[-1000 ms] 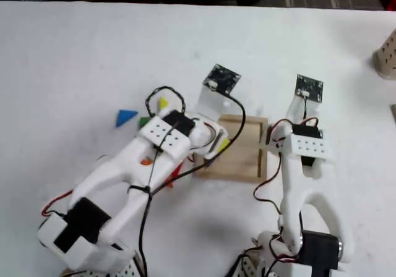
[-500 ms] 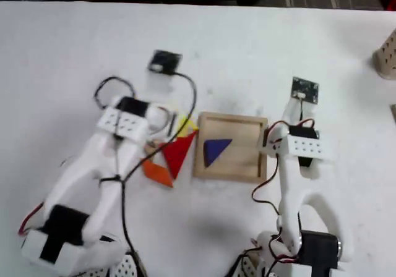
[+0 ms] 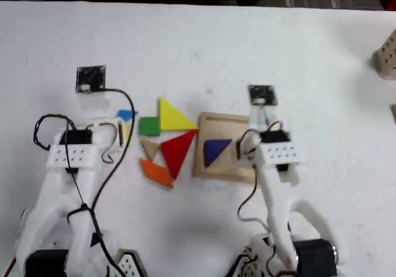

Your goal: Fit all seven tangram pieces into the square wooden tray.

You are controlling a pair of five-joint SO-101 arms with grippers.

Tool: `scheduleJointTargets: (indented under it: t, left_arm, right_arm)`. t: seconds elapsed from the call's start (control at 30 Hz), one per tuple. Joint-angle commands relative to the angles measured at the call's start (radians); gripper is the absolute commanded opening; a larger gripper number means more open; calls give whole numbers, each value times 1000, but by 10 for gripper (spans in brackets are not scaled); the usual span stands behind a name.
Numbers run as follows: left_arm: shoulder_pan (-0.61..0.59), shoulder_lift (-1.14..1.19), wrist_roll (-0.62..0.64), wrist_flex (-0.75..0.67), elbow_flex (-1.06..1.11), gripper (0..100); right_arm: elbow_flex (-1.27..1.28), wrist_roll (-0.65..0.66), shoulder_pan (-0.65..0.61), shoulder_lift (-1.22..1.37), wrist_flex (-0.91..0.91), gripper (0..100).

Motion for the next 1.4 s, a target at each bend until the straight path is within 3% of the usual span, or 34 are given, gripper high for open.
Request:
scheduleJointTargets:
  t: [0.0, 0.3, 0.53, 0.77, 1.37]
  left_arm:
    - [-13, -42, -11, -34, -15, 22]
    - [-42, 70, -2, -64, -75, 23]
    - [-110, 222, -3, -52, -189, 23]
    - [-107, 229, -9, -58, -187, 23]
    - [-107, 231, -11, -60, -187, 24]
  right_arm:
    - [38, 11, -133, -96, 8, 16]
    - [44, -66, -268, 56, -163, 17]
    - [-84, -71, -208, 186, -189, 17]
    - [-170, -66, -180, 280, -263, 17]
    - [-373, -66, -117, 424, -257, 17]
